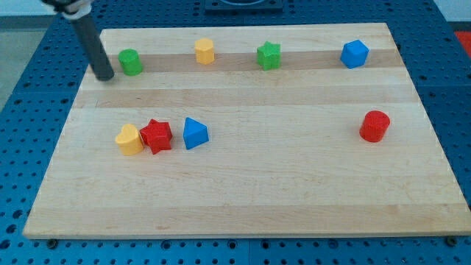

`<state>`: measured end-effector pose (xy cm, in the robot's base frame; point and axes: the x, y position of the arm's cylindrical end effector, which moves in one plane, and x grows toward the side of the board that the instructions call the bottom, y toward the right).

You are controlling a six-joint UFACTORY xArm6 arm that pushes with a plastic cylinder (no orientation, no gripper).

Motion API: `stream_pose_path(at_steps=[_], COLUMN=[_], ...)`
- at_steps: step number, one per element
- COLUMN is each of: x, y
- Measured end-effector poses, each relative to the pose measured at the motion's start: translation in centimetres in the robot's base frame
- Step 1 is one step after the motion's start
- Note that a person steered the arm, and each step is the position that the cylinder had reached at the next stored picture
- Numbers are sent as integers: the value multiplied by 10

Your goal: Slide the yellow heart up and left

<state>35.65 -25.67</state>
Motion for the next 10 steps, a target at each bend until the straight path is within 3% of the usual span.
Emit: stream_pose_path(at_steps=[2, 4, 5, 6, 10], x=[34, 224, 262, 262, 175], y=[-11, -28, 22, 43, 113])
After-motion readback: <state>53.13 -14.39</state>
